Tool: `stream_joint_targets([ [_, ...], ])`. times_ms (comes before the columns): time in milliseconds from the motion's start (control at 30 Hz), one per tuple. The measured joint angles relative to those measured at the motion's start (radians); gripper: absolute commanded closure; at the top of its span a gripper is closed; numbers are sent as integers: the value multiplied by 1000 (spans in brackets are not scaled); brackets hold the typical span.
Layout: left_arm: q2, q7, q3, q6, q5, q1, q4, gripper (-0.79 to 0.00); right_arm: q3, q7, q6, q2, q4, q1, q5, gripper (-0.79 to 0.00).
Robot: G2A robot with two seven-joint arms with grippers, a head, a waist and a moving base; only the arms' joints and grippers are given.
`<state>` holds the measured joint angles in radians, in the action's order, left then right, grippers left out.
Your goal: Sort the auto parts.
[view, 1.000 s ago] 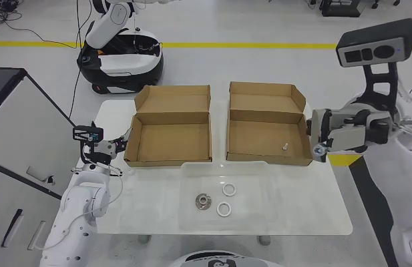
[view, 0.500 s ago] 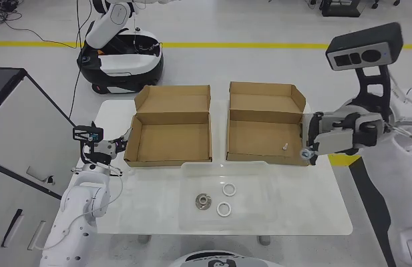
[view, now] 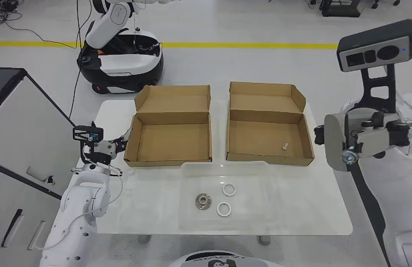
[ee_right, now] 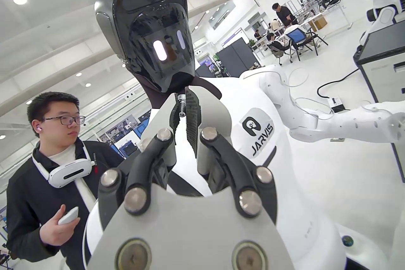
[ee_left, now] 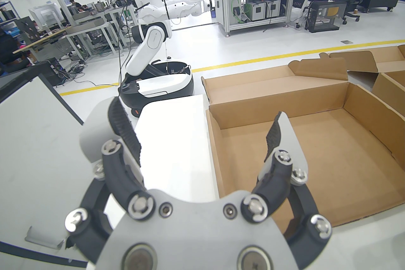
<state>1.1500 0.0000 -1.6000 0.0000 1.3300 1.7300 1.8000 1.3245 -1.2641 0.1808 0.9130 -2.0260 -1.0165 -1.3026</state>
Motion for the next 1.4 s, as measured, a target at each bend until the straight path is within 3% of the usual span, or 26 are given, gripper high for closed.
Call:
stream_joint_targets([
  [633, 0, 0, 0, 0, 0, 0, 0, -785, 1, 6, -3, 0, -1, -3, 4, 0],
  [800, 0, 0, 0, 0, 0, 0, 0, -785, 43, 42, -41, -2, 0, -30, 77, 0],
  [1067, 0, 0, 0, 0, 0, 0, 0, -785, 119, -4, -72, -6, 46, -66, 134, 0],
  [1233, 0, 0, 0, 0, 0, 0, 0, -785, 210, -31, -124, -20, 112, -76, 261, 0],
  [1400, 0, 0, 0, 0, 0, 0, 0, -785, 305, -85, -212, -47, 172, -69, 523, 0],
])
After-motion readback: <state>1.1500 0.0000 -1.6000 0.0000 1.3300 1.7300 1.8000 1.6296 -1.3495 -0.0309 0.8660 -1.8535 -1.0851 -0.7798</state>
